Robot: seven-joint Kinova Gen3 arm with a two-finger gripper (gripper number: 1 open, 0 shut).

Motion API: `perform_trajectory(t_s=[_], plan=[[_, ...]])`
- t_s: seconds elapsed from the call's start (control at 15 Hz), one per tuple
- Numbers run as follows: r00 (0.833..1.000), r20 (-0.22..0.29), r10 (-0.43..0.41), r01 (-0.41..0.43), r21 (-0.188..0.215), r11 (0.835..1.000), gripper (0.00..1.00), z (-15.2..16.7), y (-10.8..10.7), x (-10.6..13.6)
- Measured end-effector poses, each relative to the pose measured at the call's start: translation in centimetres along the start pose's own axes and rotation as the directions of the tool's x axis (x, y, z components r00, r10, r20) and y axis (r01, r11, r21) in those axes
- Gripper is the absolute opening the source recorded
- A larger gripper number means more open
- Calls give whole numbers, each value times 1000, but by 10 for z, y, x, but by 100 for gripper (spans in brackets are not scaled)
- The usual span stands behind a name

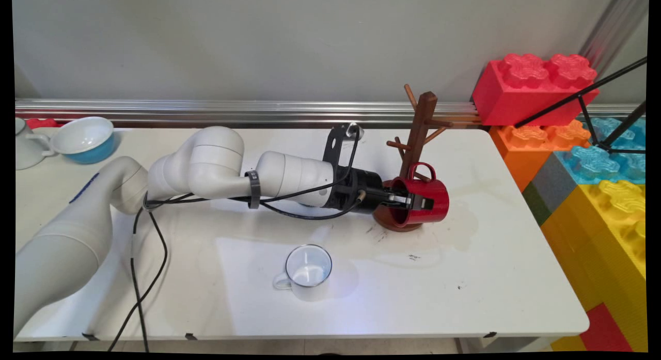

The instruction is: Place the picked object on the table

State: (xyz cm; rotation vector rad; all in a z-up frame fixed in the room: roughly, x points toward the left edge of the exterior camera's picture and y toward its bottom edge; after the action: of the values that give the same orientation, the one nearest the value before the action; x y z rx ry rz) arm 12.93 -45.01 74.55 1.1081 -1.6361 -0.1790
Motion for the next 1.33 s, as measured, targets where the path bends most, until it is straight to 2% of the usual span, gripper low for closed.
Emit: perform_trajectory(t_s=[0.53,0.93,1.13,1.33], plan=[[1000,12,-14,14,-28,999,0,-14,21,-7],[999,29,-22,24,-76,997,0,-26,54,-15],[999,39,-7,11,-98,995,0,-34,68,-16],[998,49,28,-22,-103,994,0,-43,76,-12]])
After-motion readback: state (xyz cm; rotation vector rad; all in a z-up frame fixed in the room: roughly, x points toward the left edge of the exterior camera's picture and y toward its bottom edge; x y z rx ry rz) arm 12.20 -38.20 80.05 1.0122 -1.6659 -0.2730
